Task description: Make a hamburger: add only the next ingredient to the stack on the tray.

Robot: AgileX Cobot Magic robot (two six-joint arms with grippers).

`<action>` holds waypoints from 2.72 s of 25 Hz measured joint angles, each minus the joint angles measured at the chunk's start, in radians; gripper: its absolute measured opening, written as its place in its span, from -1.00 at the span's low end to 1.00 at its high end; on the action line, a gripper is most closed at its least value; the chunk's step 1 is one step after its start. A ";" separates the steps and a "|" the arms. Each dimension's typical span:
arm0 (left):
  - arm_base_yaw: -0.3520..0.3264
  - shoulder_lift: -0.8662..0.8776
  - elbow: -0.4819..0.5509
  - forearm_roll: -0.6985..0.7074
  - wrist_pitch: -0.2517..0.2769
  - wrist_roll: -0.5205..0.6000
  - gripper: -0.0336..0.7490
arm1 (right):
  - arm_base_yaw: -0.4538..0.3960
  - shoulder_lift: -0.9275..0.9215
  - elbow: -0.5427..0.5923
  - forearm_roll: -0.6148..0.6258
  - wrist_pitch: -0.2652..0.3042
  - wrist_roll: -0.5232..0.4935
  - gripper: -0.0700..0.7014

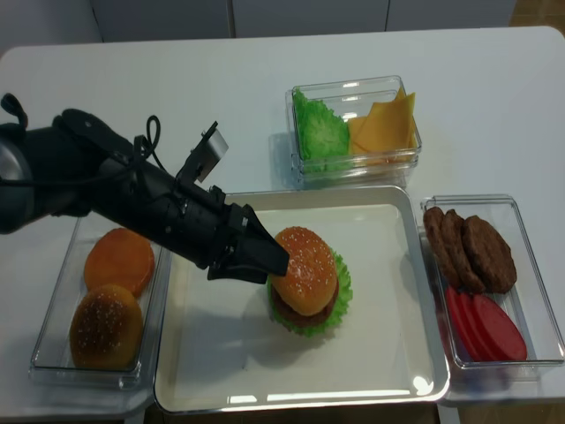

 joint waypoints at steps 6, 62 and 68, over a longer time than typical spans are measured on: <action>0.000 0.000 0.000 0.002 0.000 -0.002 0.29 | 0.000 0.000 0.000 0.000 0.000 0.000 0.59; -0.037 -0.179 -0.151 0.674 -0.143 -0.459 0.39 | 0.000 0.000 0.000 0.000 0.000 0.003 0.59; -0.037 -0.332 -0.150 1.007 -0.109 -0.710 0.34 | 0.000 0.000 0.000 0.000 0.000 0.003 0.59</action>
